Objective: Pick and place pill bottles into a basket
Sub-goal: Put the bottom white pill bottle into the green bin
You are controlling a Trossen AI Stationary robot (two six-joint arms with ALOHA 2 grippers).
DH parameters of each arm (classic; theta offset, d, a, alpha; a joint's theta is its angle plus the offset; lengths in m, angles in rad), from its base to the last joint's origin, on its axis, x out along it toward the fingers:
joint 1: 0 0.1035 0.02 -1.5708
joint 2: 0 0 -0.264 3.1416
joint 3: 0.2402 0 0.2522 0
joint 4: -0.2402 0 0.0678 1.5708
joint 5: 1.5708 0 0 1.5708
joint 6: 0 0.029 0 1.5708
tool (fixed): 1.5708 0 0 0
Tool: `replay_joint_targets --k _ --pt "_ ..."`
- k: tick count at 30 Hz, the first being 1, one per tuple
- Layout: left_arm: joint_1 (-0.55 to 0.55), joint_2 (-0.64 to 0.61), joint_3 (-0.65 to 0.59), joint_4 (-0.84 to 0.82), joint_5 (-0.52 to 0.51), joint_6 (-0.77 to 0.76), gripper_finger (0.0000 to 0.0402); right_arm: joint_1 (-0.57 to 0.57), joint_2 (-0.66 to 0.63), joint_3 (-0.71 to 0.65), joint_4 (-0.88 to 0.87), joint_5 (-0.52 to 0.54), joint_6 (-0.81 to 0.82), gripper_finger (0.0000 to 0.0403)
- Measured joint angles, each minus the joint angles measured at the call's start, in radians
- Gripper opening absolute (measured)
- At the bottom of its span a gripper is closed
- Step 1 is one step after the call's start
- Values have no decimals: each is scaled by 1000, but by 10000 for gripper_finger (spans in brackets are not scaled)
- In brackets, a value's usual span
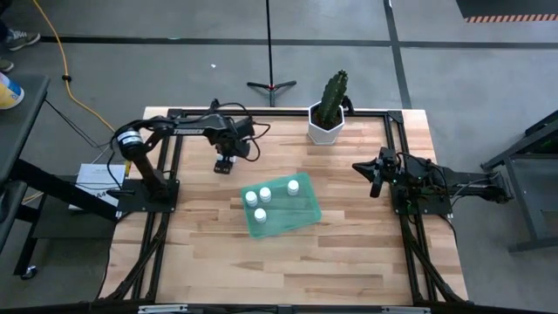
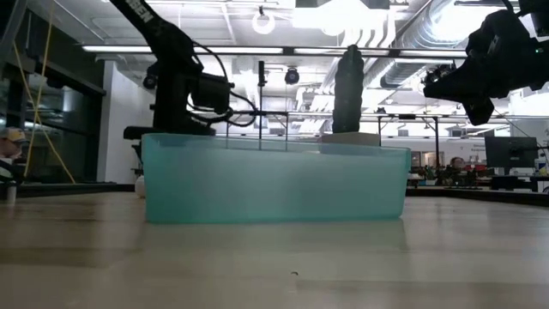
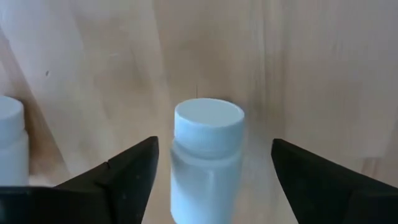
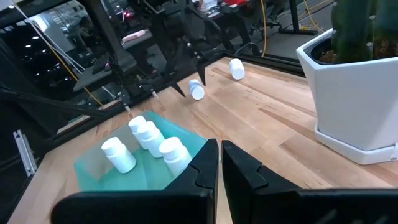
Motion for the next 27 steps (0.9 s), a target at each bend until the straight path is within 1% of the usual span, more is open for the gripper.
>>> replay_joint_targets --k 9,14,18,27 --pt "0 79 0 10 1 8 330 0 0 0 0 0 0 12" --pt "0 95 5 11 2 8 314 0 0 0 0 0 0 12" --pt "0 96 4 19 2 9 289 0 0 0 -1 0 0 12" --pt "0 96 3 23 -3 -1 214 0 0 0 -2 0 -2 12"
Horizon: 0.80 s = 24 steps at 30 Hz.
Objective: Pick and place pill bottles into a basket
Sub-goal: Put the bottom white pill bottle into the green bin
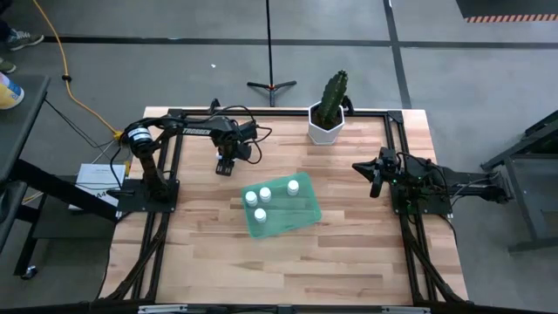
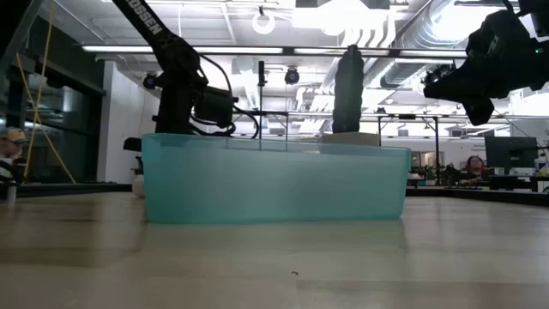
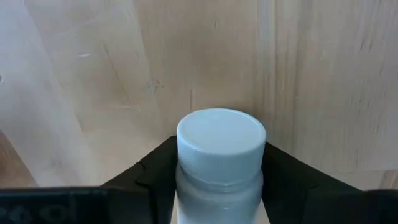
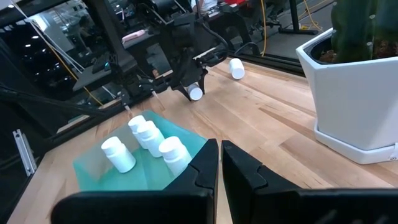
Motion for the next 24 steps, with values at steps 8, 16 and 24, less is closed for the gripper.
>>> replay_joint_targets --k 8,16,24 --pt "0 8 73 -68 -17 -107 214 0 0 0 -14 0 -6 12" --pt "0 6 231 -113 123 -259 213 0 0 0 -14 0 -6 12" --pt "-30 5 396 -70 350 -440 213 0 0 0 -14 0 -7 12"
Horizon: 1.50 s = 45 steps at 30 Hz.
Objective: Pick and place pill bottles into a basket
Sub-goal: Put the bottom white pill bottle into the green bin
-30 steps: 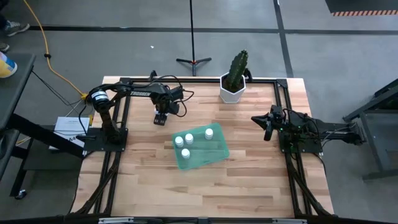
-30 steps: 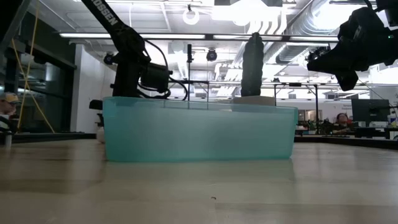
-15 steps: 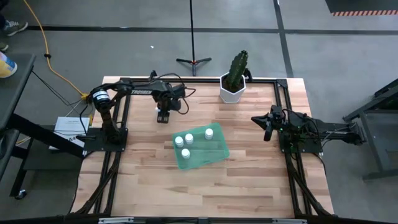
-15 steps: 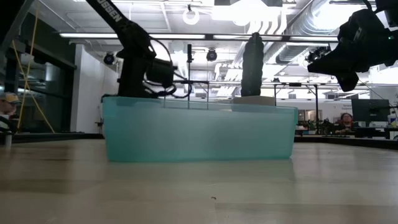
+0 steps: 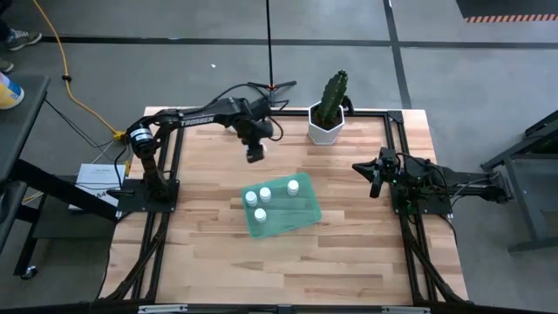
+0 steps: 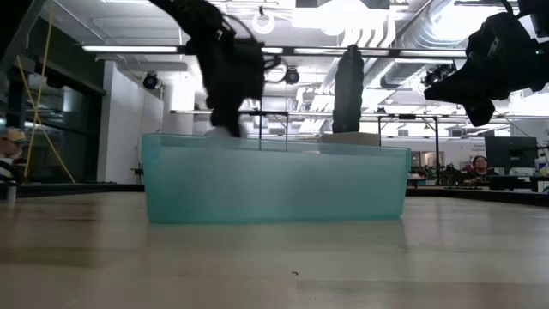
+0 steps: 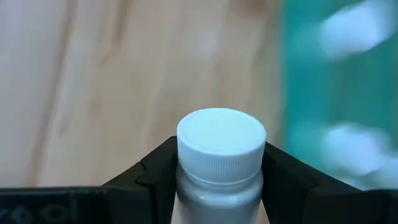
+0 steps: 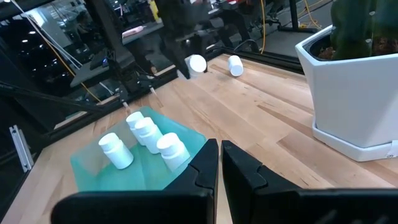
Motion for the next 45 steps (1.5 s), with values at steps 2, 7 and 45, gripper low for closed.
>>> replay_joint_targets --k 2,7,45 --pt "-30 0 27 22 38 -39 213 0 0 0 0 0 -2 12" --pt "-144 -1 74 66 23 -105 213 0 0 0 0 0 0 12" --pt "-582 4 -266 1048 -500 -512 213 0 0 0 -38 -35 21 12"
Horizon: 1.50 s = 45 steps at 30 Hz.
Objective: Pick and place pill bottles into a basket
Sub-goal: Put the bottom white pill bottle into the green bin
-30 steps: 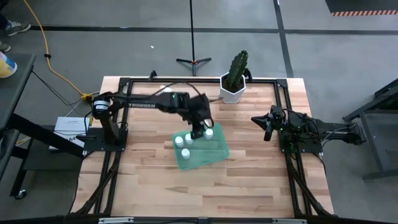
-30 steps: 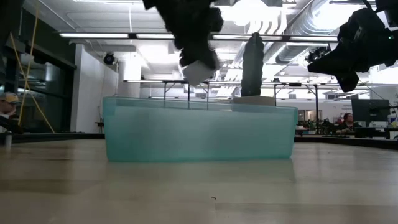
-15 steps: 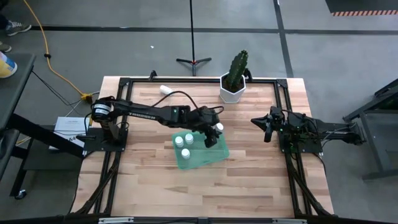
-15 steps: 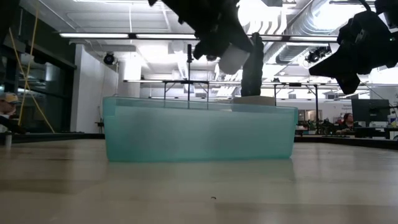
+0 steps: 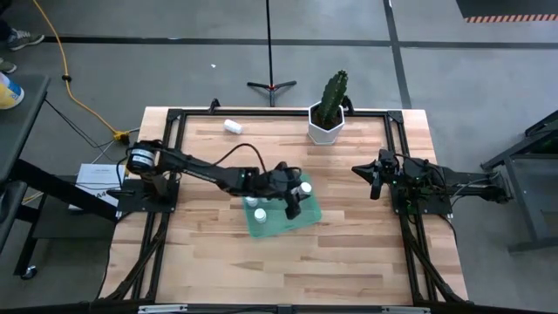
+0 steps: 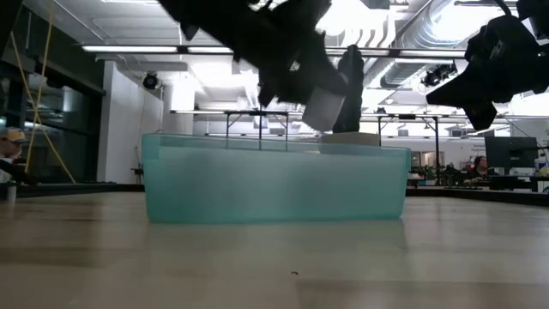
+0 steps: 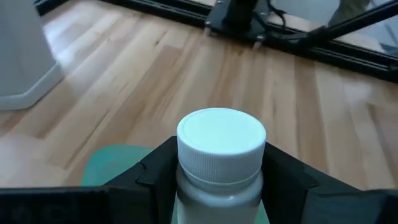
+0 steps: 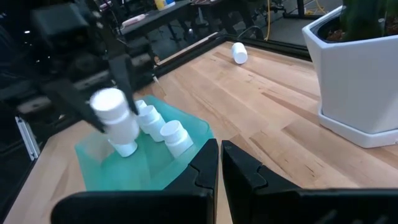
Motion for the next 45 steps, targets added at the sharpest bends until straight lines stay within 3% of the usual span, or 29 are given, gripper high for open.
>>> replay_joint_targets --k 8,18,32,45 --pt "-30 0 -153 232 -7 -49 212 0 0 0 0 -3 3 12" --pt "-77 18 -270 290 -78 -62 212 0 0 0 -4 -3 3 12" --pt "-76 17 -284 307 -96 -10 219 0 1 0 -14 -3 3 12" --pt "-77 17 -284 297 1 9 219 0 1 0 -19 -3 3 12"
